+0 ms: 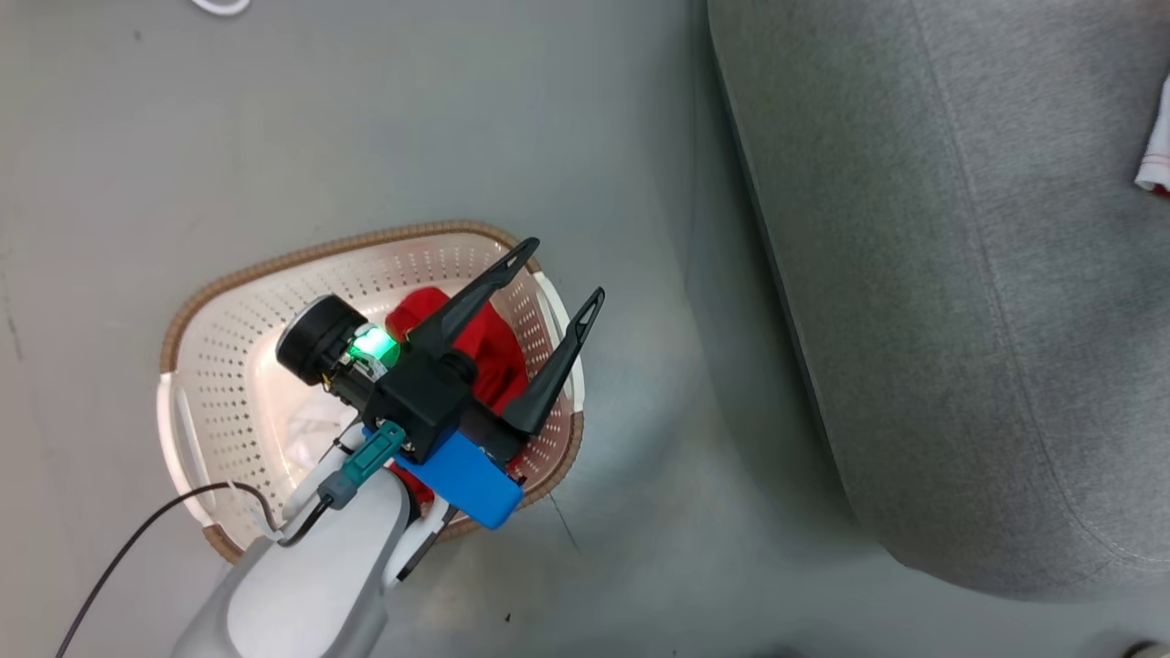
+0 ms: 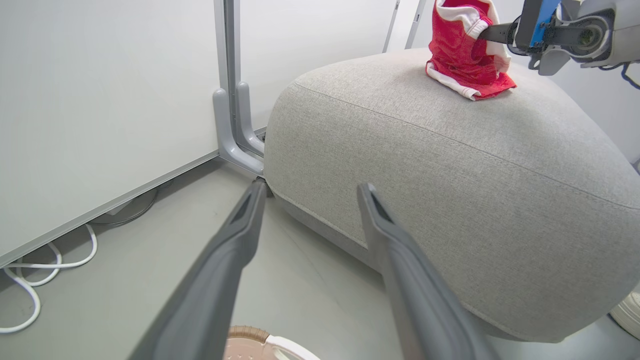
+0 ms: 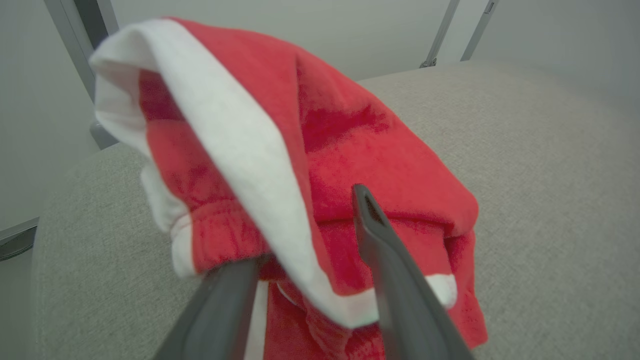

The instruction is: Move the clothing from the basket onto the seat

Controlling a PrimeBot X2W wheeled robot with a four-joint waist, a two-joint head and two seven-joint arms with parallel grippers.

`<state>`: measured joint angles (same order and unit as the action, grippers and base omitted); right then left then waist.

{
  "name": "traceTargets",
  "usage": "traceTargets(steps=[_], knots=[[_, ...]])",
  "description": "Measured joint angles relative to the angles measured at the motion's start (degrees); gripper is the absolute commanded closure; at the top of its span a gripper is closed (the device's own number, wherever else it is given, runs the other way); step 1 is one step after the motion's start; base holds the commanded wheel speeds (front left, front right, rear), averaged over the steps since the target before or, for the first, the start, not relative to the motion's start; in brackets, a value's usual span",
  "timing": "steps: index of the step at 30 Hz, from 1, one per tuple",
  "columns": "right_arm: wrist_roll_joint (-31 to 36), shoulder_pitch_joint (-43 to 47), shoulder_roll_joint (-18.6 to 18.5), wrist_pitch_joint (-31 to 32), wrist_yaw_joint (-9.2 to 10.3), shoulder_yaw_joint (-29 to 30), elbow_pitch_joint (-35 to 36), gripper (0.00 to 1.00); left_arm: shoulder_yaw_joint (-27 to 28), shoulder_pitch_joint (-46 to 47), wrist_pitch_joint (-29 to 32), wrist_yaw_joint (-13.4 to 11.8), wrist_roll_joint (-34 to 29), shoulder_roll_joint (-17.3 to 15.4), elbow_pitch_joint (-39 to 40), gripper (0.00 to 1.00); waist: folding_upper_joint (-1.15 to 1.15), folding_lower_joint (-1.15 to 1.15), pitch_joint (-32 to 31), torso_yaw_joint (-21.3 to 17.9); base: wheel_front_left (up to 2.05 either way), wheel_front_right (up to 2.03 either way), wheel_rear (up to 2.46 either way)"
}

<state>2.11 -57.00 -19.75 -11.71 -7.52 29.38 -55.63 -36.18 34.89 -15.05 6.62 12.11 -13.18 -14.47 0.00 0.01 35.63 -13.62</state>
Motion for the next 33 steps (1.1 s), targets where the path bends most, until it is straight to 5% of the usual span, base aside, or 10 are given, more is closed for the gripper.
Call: traceTargets(steps=[16, 33], knots=[[7.62, 13.05, 3.26, -2.03, 0.0, -8.91, 5.61, 0.0, 7.73, -12.6, 0.0, -0.92, 4.11, 5.37, -1.69, 0.0, 0.0, -0.02, -16.65, 1.65, 0.0, 0.0, 0.0], [0.82, 40.73, 10.49, 2.32, 0.0, -22.86, 32.52, 0.0, 21.97, -28.31, 0.0, -2.65, 3.1, 7.95, -1.97, 0.0, 0.0, -0.03, -32.25, 8.77, 0.0, 0.0, 0.0]])
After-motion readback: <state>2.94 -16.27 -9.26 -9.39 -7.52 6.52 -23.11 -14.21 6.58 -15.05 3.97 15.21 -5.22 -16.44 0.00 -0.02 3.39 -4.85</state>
